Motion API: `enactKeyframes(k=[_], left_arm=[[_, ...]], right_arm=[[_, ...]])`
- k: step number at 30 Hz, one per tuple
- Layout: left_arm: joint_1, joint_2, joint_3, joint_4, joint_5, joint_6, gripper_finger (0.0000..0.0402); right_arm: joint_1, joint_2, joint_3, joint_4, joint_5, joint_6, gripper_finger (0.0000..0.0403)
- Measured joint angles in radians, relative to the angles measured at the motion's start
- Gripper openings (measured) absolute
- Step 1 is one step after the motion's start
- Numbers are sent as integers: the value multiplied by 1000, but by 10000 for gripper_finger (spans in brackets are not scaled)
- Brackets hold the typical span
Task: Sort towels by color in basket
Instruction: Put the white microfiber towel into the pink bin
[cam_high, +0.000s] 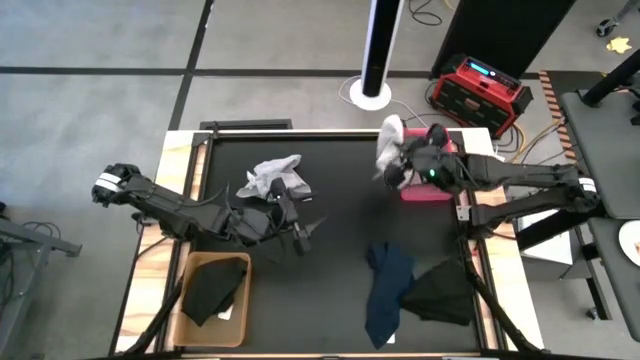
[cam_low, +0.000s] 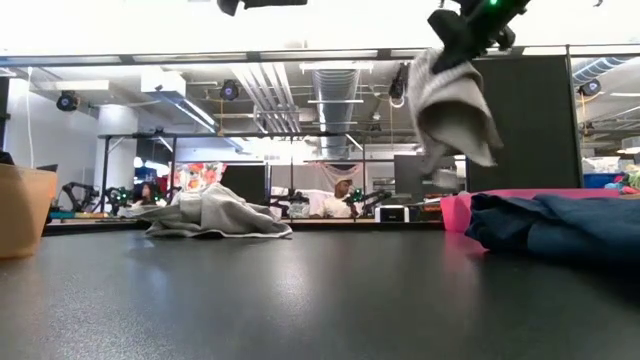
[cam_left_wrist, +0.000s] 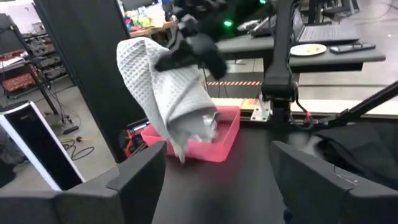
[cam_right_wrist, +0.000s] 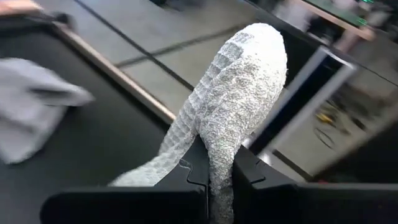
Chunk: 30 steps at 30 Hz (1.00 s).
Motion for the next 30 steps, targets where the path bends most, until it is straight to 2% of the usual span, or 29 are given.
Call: enactKeyframes(k=[7, 10, 15, 25, 30], left_arm=[[0, 0, 0, -81, -6, -41, 265], [-3, 0, -1, -101, -71, -42, 265], [-9, -4, -1, -126, -163, -42, 265], [-9, -9, -1, -128, -165, -42, 265], [-9, -10, -1, -138, -165, -42, 265]], right_arm=[[-169, -5, 0, -78, 0, 6, 13], [-211, 1, 0, -130, 4, 30, 13], [-247, 15, 0, -254, 88, 92, 13], [-299, 103, 0, -476, 134, 231, 12], [-305, 175, -1, -513, 149, 242, 12]])
